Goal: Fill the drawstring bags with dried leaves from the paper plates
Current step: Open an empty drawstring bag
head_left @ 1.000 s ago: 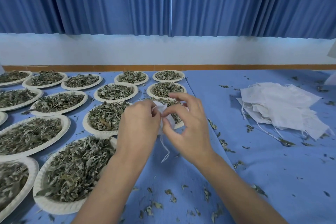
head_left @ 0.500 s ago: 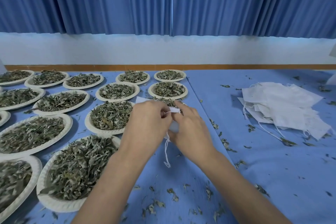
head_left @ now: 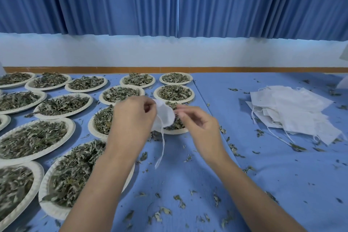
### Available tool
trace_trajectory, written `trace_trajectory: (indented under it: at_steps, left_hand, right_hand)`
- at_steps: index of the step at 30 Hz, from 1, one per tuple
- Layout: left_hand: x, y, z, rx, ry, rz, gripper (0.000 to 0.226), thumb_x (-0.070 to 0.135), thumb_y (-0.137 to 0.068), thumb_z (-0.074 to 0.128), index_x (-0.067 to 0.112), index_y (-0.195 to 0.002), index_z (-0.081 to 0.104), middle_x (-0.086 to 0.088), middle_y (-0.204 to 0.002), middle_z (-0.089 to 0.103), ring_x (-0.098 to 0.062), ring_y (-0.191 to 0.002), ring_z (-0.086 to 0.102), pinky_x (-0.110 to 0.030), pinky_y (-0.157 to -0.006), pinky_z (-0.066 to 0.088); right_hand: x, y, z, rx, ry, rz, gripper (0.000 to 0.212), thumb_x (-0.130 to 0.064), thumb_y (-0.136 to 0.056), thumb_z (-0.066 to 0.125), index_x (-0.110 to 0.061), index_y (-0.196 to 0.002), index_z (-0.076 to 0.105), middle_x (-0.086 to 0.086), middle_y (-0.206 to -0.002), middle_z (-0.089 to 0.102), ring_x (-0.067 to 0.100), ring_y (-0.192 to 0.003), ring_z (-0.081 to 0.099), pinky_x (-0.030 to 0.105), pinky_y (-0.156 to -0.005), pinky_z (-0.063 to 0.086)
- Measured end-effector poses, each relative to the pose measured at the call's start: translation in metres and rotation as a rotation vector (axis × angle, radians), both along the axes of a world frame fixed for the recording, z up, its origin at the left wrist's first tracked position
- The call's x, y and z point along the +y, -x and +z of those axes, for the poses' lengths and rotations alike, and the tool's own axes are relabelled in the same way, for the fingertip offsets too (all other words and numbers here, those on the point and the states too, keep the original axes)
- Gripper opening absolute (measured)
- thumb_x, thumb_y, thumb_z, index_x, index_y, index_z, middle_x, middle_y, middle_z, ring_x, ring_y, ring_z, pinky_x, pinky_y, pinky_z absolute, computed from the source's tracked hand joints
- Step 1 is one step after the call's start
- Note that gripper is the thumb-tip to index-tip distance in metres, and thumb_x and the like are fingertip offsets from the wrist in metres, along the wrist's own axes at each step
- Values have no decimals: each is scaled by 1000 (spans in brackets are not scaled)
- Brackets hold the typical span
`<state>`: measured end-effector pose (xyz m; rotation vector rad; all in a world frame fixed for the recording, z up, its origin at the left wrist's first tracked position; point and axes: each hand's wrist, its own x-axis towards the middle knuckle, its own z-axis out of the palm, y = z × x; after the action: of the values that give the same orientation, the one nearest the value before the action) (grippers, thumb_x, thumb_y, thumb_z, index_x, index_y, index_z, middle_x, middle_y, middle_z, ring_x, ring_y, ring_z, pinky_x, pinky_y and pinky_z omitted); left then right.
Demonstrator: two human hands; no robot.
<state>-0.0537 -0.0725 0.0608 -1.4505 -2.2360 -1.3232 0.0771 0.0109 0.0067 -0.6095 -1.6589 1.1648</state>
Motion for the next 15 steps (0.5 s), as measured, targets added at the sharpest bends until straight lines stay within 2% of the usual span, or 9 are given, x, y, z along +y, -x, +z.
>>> trace_trajectory:
  at_steps: [2, 3, 4, 6, 8, 11, 13, 15]
  left_hand:
    - [-1, 7, 1, -54, -66, 40, 13, 16, -90, 62, 12, -92, 74, 8, -71, 63, -9, -69, 61, -7, -60, 40]
    - [0, 10, 1, -105, -96, 47, 12, 18, -90, 62, 13, -92, 73, 10, -69, 63, -8, -68, 62, -12, -61, 43]
    - [1, 12, 1, -158, -117, 50, 12, 19, -90, 62, 14, -91, 72, 12, -67, 63, -8, -67, 62, -20, -62, 46]
    - [4, 12, 0, -222, -131, 48, 11, 19, -90, 61, 15, -89, 71, 14, -66, 62, -9, -68, 63, -28, -68, 51]
    - [8, 9, 0, -247, -130, 35, 8, 17, -89, 62, 17, -84, 69, 13, -66, 62, -13, -71, 65, -32, -76, 54]
    - [17, 4, -5, -317, -108, 16, 14, 16, -88, 62, 25, -78, 63, 9, -68, 65, -13, -74, 66, -35, -78, 55]
    - [22, 1, -11, -357, -84, -1, 16, 16, -88, 62, 26, -77, 63, 6, -70, 67, -14, -75, 66, -36, -79, 55]
    - [25, -1, -15, -376, -69, -19, 20, 15, -88, 61, 29, -74, 62, 8, -69, 66, -13, -74, 66, -36, -78, 55]
  right_hand:
    - [14, -4, -1, -69, -20, -168, 18, -13, -91, 60, -28, -97, 69, -18, -98, 69, -3, -91, 62, 15, -76, 49]
    - [23, -5, -3, -195, -68, -245, 20, -15, -92, 60, -27, -106, 66, -18, -104, 66, -2, -94, 61, 20, -78, 50]
    - [31, -4, -5, -352, -123, -290, 26, -19, -92, 60, -24, -116, 62, -13, -114, 62, 3, -102, 58, 27, -85, 50]
    - [44, 1, -8, -647, -223, -279, 47, -32, -91, 62, -22, -135, 51, -2, -135, 51, 15, -122, 47, 32, -103, 40]
    - [52, 12, -8, -828, -264, -223, 62, -45, -88, 61, -28, -144, 39, 2, -151, 33, 24, -136, 30, 35, -109, 29]
    - [57, 27, -10, -934, -298, -206, 65, -52, -88, 58, -37, -145, 33, 1, -158, 19, 29, -138, 23, 39, -106, 33]
    - [60, 32, -11, -980, -341, -239, 56, -46, -90, 58, -37, -142, 40, 2, -156, 25, 31, -135, 29, 40, -102, 39]
    - [61, 34, -12, -971, -369, -248, 45, -39, -92, 58, -33, -136, 51, 3, -146, 40, 30, -129, 40, 38, -96, 45]
